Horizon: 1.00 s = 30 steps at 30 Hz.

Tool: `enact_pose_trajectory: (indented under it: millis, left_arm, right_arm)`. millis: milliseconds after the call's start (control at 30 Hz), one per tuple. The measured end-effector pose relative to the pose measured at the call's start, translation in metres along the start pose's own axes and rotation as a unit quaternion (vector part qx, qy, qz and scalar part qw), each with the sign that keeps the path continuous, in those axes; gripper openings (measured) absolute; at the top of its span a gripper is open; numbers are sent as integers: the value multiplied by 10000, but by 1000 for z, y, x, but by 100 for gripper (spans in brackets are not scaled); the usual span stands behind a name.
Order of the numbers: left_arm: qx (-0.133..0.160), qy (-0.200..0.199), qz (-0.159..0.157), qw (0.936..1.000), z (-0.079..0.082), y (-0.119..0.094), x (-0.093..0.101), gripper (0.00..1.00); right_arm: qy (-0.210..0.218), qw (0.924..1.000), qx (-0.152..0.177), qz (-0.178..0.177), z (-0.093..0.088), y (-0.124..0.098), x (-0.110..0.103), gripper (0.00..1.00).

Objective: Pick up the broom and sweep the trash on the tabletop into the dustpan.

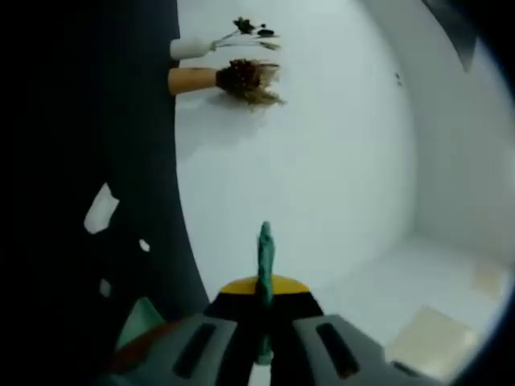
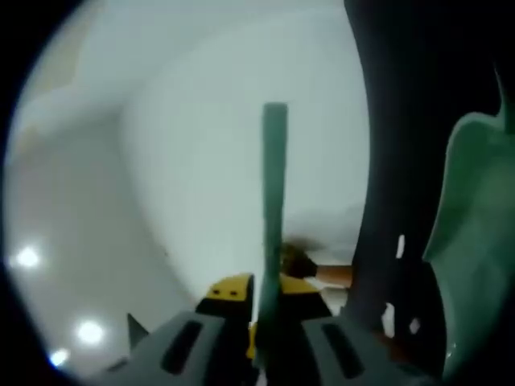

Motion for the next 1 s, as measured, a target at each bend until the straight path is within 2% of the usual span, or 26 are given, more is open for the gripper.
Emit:
enact_pose_trajectory:
  millis: [267, 433, 733, 900, 1000]
  left_arm:
    - [71, 55, 14, 10000, -5, -3, -2, 2]
    - [29, 25, -8, 10000, -7, -3, -3, 3]
    - [-22, 11, -150, 9999, -11, -4, 2, 4]
    - [-76, 137, -199, 9997, -15, -4, 6, 5]
    - [-58, 214, -231, 9995, -9, -2, 7, 4]
  right_arm:
    - [116, 9999, 82, -93, 5, -1, 3, 6]
    - [39, 9998, -3, -196, 5, -5, 3, 5]
    - [-50, 9999, -127, -106, 8, -7, -4, 5]
    - [80, 9999, -98, -75, 18, -6, -5, 5]
    - [104, 9999, -96, -60, 24, -9, -7, 5]
Point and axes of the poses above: the point that each gripper's makers call its tool centre point, and the gripper's own axes: y roughly forward along the fingers, x roughly to its right, z roughly out of its top, the point moved 2 cm from there along -y, roughly backward along the fingers, and after that the axes turned 3 degrees about y, right-handed, at the moved point
